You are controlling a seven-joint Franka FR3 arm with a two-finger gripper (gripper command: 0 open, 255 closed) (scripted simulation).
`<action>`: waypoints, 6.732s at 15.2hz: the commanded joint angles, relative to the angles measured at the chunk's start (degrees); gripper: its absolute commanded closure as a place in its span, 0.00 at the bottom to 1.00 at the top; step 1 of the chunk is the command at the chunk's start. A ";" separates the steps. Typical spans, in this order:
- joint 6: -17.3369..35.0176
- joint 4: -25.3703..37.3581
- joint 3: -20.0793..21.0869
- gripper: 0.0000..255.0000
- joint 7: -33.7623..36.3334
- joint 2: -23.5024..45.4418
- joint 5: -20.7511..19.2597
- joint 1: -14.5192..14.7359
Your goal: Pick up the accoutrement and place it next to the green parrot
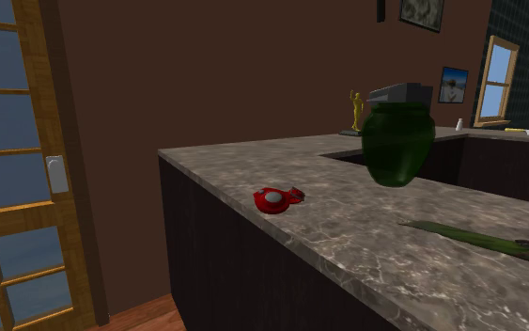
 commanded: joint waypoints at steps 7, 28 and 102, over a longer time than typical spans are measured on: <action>9.71 -4.53 5.75 0.00 11.26 4.76 3.03 -0.48; 37.12 7.61 23.66 0.00 56.67 44.92 -8.66 -5.48; 27.20 14.11 16.09 1.00 40.58 38.05 -0.77 -13.13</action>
